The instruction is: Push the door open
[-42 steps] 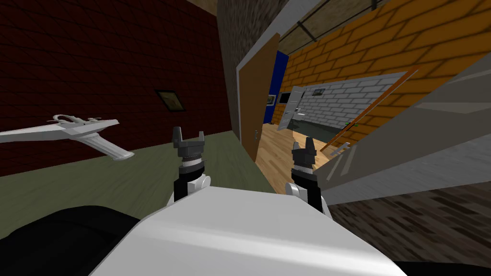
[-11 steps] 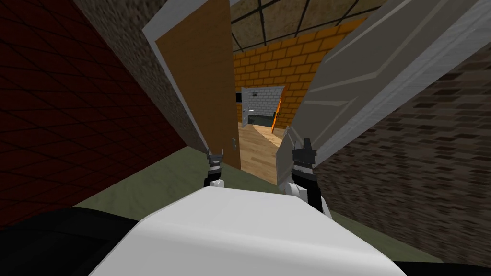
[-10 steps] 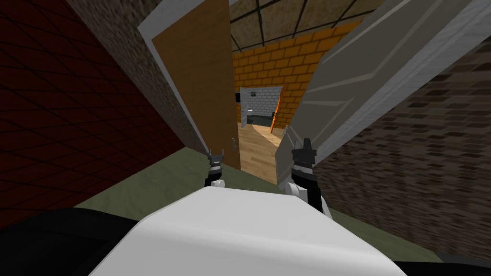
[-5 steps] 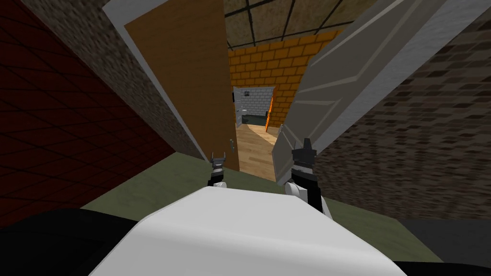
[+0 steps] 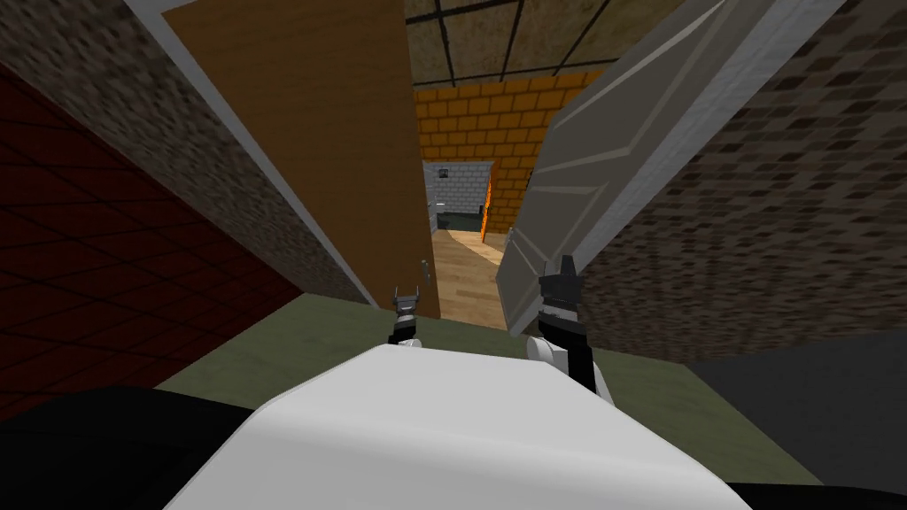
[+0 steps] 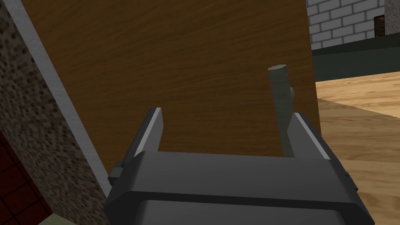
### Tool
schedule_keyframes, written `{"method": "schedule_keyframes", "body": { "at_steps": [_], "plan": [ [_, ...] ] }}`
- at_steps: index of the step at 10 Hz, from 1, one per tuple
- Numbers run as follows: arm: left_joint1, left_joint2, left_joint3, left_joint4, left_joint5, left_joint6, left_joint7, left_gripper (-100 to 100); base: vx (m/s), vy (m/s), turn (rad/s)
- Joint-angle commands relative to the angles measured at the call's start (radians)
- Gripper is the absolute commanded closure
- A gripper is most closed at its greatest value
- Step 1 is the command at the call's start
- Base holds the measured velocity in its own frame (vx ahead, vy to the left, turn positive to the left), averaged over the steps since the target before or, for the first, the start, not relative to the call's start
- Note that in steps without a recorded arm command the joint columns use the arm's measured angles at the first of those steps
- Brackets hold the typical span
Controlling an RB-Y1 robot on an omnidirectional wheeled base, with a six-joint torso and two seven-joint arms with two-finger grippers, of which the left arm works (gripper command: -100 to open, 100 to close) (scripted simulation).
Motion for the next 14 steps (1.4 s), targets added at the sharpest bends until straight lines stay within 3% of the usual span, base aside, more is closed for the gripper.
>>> {"method": "schedule_keyframes", "body": {
  "at_steps": [1, 6, 8, 14],
  "plan": [
    [-0.012, -0.001, -0.01, 0.047, 0.02, -0.015, 0.03, -100, 0.025, 0.107, -0.201],
    [-0.033, -0.01, -0.032, 0.138, 0.066, -0.04, 0.087, -100, 0.006, 0.083, -0.166],
    [-0.048, -0.018, -0.048, 0.202, 0.098, -0.057, 0.127, -100, 0.002, 0.138, -0.291],
    [-0.076, -0.039, -0.079, 0.322, 0.16, -0.09, 0.203, -100, -0.004, 0.133, -0.243]
  ]
}}
